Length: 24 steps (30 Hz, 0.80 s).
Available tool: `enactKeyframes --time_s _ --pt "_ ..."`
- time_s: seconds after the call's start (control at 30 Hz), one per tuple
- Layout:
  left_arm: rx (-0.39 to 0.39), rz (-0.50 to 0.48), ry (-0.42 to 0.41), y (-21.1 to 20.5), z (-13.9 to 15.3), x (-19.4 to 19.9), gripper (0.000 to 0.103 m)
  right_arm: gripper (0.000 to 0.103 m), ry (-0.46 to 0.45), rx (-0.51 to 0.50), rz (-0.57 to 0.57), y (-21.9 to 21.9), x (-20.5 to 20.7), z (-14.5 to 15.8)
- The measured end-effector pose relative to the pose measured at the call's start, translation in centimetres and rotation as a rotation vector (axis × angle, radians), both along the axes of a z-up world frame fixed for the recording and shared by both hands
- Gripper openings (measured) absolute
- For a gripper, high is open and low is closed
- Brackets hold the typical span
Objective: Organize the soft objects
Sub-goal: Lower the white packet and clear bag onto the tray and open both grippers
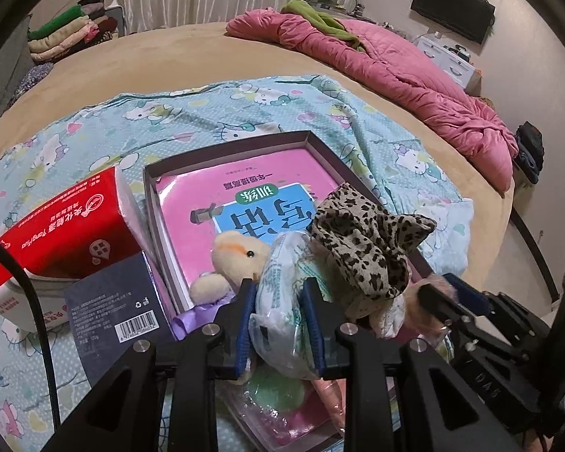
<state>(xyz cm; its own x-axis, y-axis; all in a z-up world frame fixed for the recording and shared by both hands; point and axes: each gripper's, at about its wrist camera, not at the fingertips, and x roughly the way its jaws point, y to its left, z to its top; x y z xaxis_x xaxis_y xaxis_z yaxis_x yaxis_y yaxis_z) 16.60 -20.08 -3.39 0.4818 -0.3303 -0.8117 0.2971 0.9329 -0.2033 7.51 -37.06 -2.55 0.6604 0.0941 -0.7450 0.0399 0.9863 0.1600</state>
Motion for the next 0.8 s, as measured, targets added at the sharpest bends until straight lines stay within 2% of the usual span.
enactKeyframes --time_s 0.23,0.67,0.8 --pt "-0.002 -0.015 -0.002 0.0 0.0 -0.1 0.027 0.037 0.024 -0.013 0.023 0.6 0.1 -0.2" --pt "-0.007 -0.021 0.002 -0.1 0.0 -0.6 0.027 0.039 -0.043 0.017 0.022 0.4 0.8 -0.2" --pt "-0.004 -0.026 0.004 -0.2 0.0 -0.8 0.027 0.043 -0.063 0.009 0.044 0.9 0.7 0.1"
